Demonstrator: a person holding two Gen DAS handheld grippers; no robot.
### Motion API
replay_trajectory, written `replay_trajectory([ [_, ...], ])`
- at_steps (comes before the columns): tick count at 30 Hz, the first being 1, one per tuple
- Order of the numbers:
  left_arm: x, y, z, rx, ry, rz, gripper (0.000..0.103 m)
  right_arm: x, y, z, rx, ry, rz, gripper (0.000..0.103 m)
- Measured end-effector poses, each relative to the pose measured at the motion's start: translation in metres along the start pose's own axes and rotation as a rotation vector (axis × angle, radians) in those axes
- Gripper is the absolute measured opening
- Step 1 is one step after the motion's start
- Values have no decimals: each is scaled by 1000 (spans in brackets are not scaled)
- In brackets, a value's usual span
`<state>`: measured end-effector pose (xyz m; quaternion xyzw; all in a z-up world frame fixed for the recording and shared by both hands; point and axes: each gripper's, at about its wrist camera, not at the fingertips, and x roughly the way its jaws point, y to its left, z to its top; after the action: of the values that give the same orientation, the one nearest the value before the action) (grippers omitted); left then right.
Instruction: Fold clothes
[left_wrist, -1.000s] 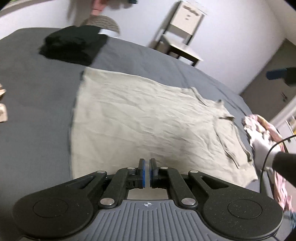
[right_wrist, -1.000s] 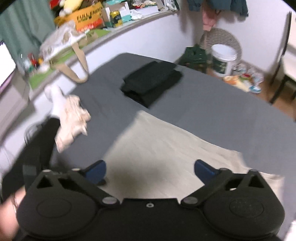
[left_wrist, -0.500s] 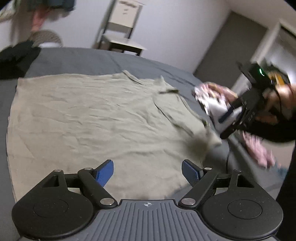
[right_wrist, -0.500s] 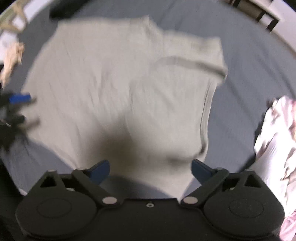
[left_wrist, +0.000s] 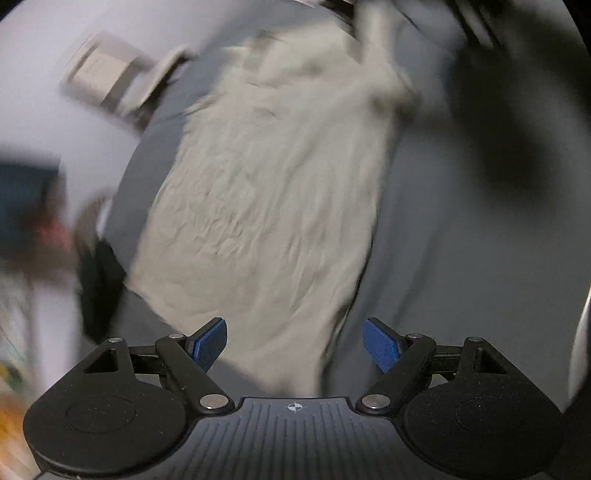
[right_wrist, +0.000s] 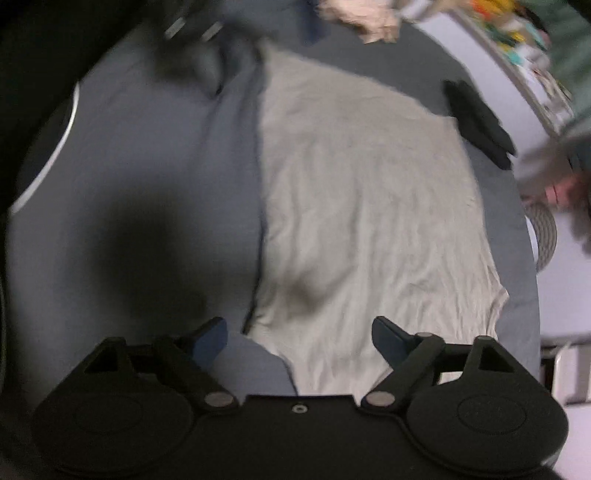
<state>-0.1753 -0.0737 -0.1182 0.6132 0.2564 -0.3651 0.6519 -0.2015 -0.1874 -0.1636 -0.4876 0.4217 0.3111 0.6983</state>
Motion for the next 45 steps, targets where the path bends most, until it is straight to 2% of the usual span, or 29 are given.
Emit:
replay_trajectory([
  [3,13,-19,-9,165,36,52,81,12,18,2,-82,30,-53,79],
  [7,18,-33,-17,236,46,41,81,23,32,2,-150,48,-140,77],
  [11,24,-37,-17,210,54,27,81,31,38,0,-161,54,-190,76],
  [14,27,-38,-16,210,59,33,71,34,48,-5,-221,11,-251,76],
  [18,35,-39,-19,226,82,82,51,37,55,-7,-256,4,-306,72],
  [21,37,-45,-21,242,97,107,40,38,56,-9,-273,10,-319,66],
  [25,33,-55,-23,266,89,142,21,40,57,-13,-296,20,-332,64],
  [28,30,-63,-24,283,83,168,21,41,58,-16,-312,27,-341,54],
  [31,28,-69,-25,293,76,189,21,43,58,-19,-327,32,-352,54],
  [38,28,-66,-24,240,45,176,21,46,61,-20,-335,25,-371,54],
  [40,29,-64,-25,229,45,174,13,46,60,-20,-337,24,-367,53],
  [43,30,-57,-25,183,45,154,6,46,56,-20,-337,25,-355,49],
  [45,28,-49,-26,116,35,122,6,45,51,-19,-335,27,-344,36],
])
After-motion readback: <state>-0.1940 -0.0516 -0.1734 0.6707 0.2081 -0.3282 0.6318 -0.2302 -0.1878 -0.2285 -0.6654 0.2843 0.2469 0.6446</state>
